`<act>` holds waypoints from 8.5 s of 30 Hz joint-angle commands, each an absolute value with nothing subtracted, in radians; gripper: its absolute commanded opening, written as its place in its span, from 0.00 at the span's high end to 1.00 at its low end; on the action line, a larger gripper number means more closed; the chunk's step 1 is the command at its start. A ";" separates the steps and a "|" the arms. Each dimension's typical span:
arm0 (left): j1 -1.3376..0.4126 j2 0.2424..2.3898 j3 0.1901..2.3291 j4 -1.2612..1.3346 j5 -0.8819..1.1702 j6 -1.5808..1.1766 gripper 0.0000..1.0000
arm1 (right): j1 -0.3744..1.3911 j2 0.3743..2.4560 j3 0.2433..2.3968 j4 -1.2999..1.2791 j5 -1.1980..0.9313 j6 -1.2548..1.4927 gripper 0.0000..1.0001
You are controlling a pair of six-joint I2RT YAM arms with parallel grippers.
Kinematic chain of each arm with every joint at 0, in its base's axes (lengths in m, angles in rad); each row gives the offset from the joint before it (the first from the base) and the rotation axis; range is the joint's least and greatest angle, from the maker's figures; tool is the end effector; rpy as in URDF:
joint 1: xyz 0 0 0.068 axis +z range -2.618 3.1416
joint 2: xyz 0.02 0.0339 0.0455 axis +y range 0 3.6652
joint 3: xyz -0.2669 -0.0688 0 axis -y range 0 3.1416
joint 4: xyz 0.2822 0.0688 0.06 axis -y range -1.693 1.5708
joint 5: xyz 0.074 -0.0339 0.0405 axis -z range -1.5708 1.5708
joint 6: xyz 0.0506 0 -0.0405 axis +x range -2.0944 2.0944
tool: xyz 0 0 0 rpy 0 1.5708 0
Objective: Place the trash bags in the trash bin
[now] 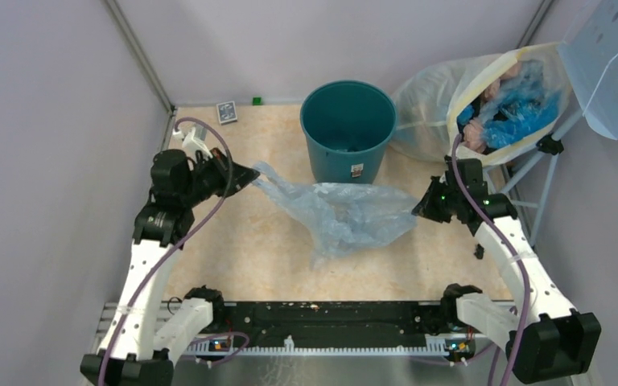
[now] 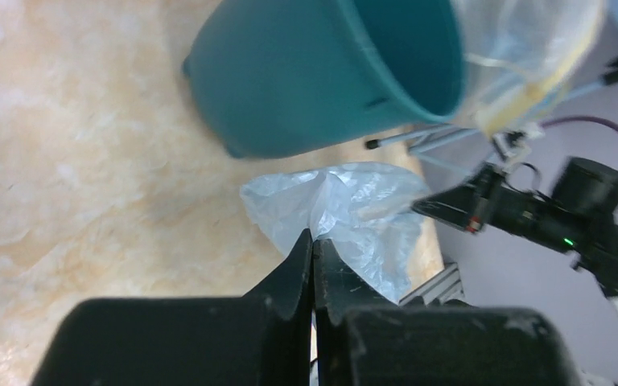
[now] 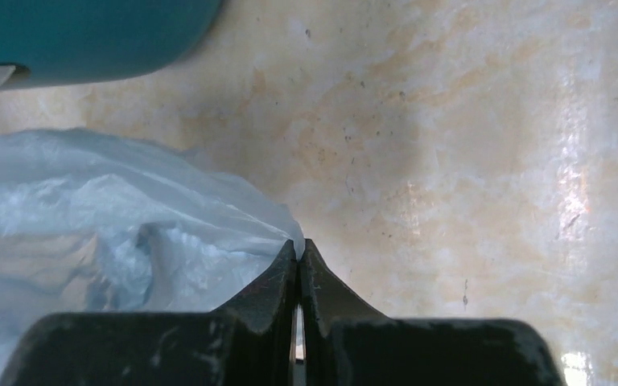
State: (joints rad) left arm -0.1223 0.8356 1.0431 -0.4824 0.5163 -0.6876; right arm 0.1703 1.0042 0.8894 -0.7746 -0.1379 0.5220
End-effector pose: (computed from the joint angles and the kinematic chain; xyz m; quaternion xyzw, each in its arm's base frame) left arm 0.2137 -0.0514 0.3963 -0.0670 0.7833 -0.4170 0.4562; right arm 0.2375 0.0479 0.2696 0.1418 0.9298 0.1742 0.2915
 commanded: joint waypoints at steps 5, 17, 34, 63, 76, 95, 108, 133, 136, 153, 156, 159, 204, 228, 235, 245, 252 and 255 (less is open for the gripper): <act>-0.118 1.019 0.892 -0.297 0.363 -0.641 0.98 | 0.187 0.861 0.855 -0.698 -0.379 0.652 1.00; -0.218 1.097 1.062 -0.487 0.318 -0.427 0.02 | 0.189 0.766 0.961 -0.501 -0.462 1.023 1.00; -0.838 0.989 0.935 -0.036 0.236 -0.408 0.01 | 0.279 0.832 0.965 -0.421 -0.405 1.152 1.00; -0.965 1.323 1.110 0.096 0.165 -0.312 1.00 | 0.448 0.828 1.011 -0.401 -0.298 1.112 0.82; -0.914 1.118 1.131 -0.035 0.299 -0.377 1.00 | 0.446 0.581 0.795 -0.465 -0.094 0.796 0.42; -0.906 1.005 1.252 -0.330 -0.028 -0.311 1.00 | 0.447 0.680 0.758 -0.538 -0.085 0.848 1.00; -0.844 0.919 1.277 -0.582 -0.444 -0.276 1.00 | 0.446 0.592 0.688 -0.709 0.272 0.828 0.98; -0.607 1.084 1.422 -0.749 -0.167 -0.412 1.00 | 0.446 0.580 1.208 -0.922 0.378 0.665 1.00; -0.447 1.094 1.277 -0.665 0.024 -0.404 1.00 | 0.446 0.616 1.306 -0.916 0.290 0.645 1.00; -0.349 1.231 0.998 -0.438 0.110 -0.400 0.11 | 0.466 0.760 0.923 -0.204 -0.420 0.821 1.00; -0.360 1.173 1.033 -0.462 0.177 -0.345 0.01 | 0.489 0.804 0.908 -0.188 -0.387 0.815 1.00; -0.397 1.084 1.031 -0.421 0.255 -0.307 0.01 | 0.517 0.848 0.910 -0.182 -0.343 0.824 1.00; -0.977 0.998 1.096 -0.291 -0.082 -0.198 1.00 | 0.719 0.599 0.460 0.075 -0.125 0.387 0.34; -0.979 0.997 1.063 -0.293 0.034 -0.142 0.16 | 0.728 0.859 0.556 0.129 -0.235 0.317 1.00; -0.979 1.067 1.165 -0.302 -0.033 -0.100 0.12 | 0.729 0.887 0.628 0.065 -0.252 0.311 1.00; -0.979 1.083 1.269 -0.316 -0.071 -0.077 0.10 | 0.729 0.918 0.637 0.060 -0.259 0.299 1.00; -0.979 1.077 1.273 -0.351 -0.098 -0.050 0.24 | 0.729 0.938 0.647 0.066 -0.248 0.326 1.00; -0.979 1.089 1.289 -0.402 -0.095 -0.046 0.34 | 0.729 0.947 0.649 0.074 -0.248 0.336 1.00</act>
